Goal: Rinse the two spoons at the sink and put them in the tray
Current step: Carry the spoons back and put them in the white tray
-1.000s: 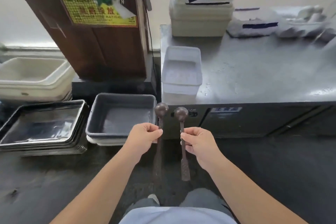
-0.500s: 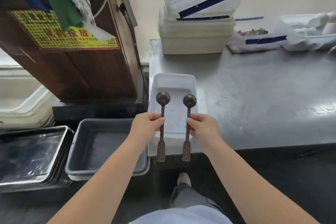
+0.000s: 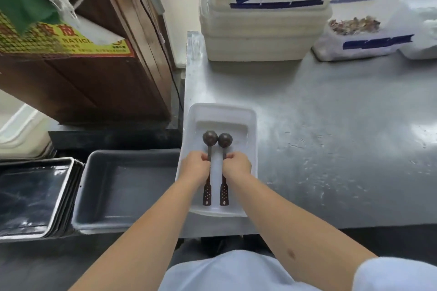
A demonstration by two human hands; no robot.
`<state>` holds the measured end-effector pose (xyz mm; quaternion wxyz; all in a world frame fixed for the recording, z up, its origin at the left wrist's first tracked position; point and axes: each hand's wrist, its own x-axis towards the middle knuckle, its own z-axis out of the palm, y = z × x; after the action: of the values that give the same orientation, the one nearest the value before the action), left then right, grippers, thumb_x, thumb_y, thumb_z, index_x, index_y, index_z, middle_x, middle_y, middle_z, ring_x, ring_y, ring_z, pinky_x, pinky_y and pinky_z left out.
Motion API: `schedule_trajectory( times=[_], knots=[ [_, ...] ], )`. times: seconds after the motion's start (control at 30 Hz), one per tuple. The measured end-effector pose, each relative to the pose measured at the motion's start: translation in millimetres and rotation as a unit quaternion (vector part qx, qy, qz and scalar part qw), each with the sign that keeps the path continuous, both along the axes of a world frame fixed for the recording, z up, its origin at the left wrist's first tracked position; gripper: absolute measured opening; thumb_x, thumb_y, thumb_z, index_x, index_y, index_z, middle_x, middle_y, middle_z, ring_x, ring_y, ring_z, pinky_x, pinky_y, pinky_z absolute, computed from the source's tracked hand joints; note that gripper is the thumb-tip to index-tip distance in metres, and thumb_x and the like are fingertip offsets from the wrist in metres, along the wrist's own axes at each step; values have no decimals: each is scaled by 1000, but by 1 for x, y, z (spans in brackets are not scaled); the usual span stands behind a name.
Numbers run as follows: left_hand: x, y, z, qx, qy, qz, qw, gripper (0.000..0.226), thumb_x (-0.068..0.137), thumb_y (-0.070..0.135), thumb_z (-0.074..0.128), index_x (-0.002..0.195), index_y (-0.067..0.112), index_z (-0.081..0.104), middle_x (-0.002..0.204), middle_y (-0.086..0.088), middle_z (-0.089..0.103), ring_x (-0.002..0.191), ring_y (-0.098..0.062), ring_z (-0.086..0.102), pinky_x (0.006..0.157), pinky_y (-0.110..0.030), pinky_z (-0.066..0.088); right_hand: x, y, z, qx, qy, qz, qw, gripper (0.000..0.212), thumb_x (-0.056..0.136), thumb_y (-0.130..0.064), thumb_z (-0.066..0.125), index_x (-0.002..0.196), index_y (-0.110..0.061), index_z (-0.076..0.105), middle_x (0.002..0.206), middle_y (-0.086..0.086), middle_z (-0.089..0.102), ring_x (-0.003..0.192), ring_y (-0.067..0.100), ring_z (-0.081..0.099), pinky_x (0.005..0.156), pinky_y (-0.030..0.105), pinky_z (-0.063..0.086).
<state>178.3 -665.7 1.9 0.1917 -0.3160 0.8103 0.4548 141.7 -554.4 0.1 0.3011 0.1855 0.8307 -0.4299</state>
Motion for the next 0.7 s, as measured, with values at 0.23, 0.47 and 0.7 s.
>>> schedule_trajectory(
  times=[0.23, 0.47, 0.7],
  knots=[
    [-8, 4, -11, -70, -26, -40, 996, 17, 79, 8, 49, 66, 18, 54, 72, -3, 61, 59, -15, 50, 48, -27, 35, 5, -1, -18, 53, 14, -1, 998, 29, 83, 0, 43, 98, -12, 64, 96, 7, 64, 67, 14, 54, 49, 25, 39],
    [1, 1, -14, -147, 10, -190, 971, 31, 87, 9, 55, 117, 12, 48, 122, -10, 47, 92, -26, 55, 78, -37, 52, 14, 3, -18, 79, 24, 89, 993, 14, 81, -1, 52, 88, -11, 45, 89, 8, 53, 62, 14, 46, 48, 25, 35],
    [18, 2, -13, -273, 13, -403, 874, 46, 87, 18, 59, 129, 18, 42, 153, -10, 21, 117, -30, 39, 80, -40, 47, 32, 12, -16, 194, 75, 412, 887, 44, 88, -3, 54, 129, -16, 47, 120, 11, 41, 74, 25, 53, 75, 37, 53]
  ],
)
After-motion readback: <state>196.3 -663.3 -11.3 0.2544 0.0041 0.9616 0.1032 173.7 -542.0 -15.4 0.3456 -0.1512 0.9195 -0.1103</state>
